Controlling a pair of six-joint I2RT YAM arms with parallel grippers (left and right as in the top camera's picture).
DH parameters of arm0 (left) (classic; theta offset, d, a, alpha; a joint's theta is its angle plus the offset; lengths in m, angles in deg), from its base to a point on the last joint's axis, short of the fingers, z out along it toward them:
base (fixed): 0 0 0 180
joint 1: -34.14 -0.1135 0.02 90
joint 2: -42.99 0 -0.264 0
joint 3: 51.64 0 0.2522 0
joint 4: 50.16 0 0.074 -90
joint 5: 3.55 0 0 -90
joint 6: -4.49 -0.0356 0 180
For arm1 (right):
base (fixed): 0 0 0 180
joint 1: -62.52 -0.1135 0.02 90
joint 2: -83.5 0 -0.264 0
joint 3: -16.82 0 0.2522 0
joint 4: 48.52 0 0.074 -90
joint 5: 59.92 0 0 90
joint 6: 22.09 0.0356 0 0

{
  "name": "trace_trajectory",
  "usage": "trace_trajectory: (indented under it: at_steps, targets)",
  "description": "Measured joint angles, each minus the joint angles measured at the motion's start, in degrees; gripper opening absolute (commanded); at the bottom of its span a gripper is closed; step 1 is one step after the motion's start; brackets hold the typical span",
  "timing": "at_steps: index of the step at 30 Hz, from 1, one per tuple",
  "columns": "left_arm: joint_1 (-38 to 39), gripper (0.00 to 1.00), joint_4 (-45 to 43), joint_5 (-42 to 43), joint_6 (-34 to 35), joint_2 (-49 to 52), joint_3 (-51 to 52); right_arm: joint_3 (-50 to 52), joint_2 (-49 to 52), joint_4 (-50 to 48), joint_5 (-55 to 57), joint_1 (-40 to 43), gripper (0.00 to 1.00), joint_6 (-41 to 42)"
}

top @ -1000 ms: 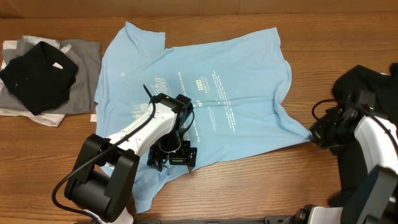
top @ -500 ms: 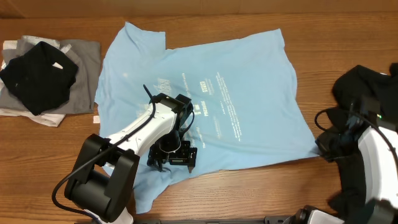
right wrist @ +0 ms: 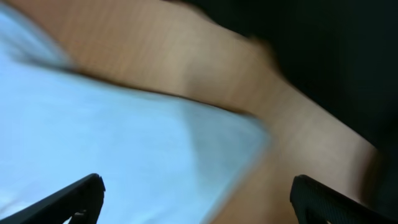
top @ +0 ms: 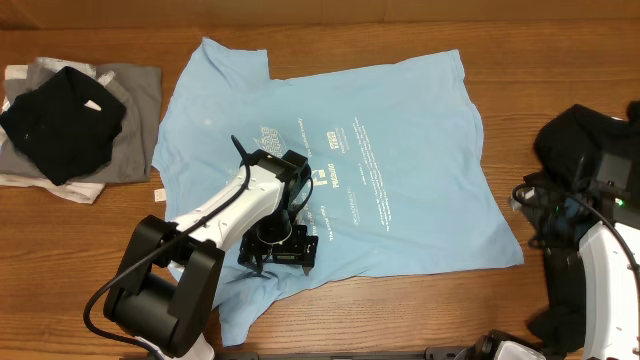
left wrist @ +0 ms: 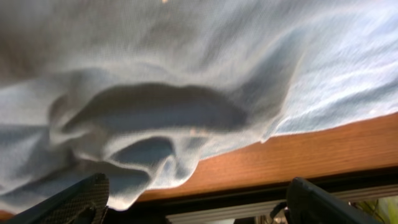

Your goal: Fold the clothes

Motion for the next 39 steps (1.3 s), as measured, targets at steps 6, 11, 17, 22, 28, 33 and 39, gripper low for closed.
trace_trajectory:
  at_steps: [6, 11, 17, 22, 28, 33, 39]
  targets:
    - [-0.44, 0.48, -3.5, 0.02, 0.94, 0.04, -0.5, -0.17, 0.48, -13.84, -12.98, -0.72, 0.08, -6.29]
    - [-4.31, 0.04, -6.64, -0.09, 2.23, 0.2, -4.04, -0.44, 6.19, -19.37, -16.72, -4.13, 0.04, -7.76]
    - [-12.17, 0.04, -6.84, -3.39, 3.52, 0.24, -6.01, -0.57, 19.37, -24.0, -17.66, -9.99, 0.04, -8.2]
    - [-16.68, 0.04, -3.56, -5.44, 4.13, 0.26, -6.01, -0.57, 24.02, -27.61, -17.55, -13.16, 0.04, -7.96]
    - [-17.05, 0.04, -4.02, -8.52, 4.98, 0.26, -5.25, -0.57, 25.07, -28.11, -15.58, -13.6, 0.04, -6.8]
    - [-18.1, 0.04, -5.44, -9.01, 5.42, 0.26, -4.02, -0.57, 26.49, -30.05, -11.93, -13.62, 0.04, -5.53]
    - [-18.8, 0.04, -9.11, -8.22, 6.08, 1.51, -3.74, -0.59, 26.51, -31.47, -7.91, -13.62, 0.04, -4.87]
